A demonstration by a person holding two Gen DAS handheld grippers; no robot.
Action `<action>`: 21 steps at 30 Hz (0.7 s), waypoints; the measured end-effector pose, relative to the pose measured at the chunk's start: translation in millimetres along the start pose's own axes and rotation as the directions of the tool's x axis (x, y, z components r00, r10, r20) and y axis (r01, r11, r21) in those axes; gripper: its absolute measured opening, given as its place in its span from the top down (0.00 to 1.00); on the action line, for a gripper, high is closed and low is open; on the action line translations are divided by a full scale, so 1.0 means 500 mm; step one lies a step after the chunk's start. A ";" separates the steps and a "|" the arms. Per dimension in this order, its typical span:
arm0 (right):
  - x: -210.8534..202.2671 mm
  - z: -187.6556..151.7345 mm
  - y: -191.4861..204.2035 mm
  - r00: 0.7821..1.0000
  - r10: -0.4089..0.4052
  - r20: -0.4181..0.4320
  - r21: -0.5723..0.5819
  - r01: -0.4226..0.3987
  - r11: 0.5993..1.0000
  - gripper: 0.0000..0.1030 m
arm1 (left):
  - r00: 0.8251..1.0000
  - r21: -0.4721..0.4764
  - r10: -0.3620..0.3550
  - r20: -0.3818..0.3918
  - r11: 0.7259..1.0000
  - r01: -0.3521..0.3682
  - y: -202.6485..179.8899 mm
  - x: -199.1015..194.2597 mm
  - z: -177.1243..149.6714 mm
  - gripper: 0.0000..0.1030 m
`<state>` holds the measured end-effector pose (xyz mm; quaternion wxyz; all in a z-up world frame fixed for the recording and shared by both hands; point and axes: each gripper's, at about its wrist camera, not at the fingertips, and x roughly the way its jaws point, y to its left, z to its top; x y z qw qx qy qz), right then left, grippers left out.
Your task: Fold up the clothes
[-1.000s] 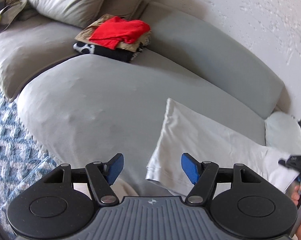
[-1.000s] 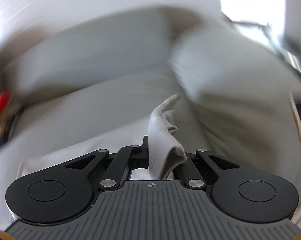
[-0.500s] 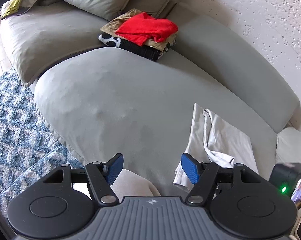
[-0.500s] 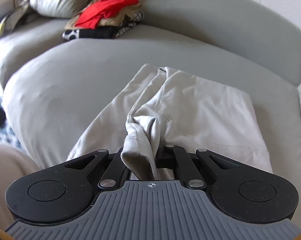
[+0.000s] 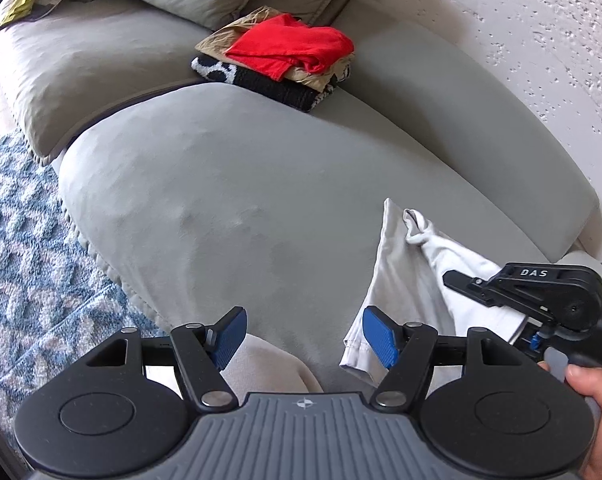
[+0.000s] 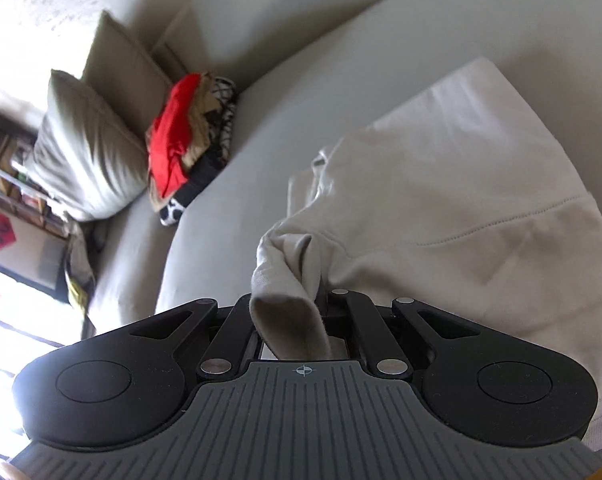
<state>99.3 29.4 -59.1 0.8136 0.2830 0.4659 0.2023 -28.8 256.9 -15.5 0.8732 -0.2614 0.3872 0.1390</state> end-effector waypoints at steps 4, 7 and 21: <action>-0.005 -0.019 0.033 1.000 0.010 0.020 -0.088 -0.008 0.996 0.97 | 1.000 0.002 0.003 0.005 1.000 -0.003 0.003 -0.002 0.001 0.36; 0.014 -0.017 0.058 1.000 -0.011 0.011 -0.129 0.013 0.992 0.97 | 1.000 0.005 0.005 0.005 1.000 -0.006 0.003 -0.004 -0.002 0.36; -0.124 -0.055 0.035 0.996 0.001 -0.089 -0.432 -0.039 0.901 0.66 | 0.998 -0.002 0.053 0.016 0.999 -0.053 0.016 -0.015 0.000 0.37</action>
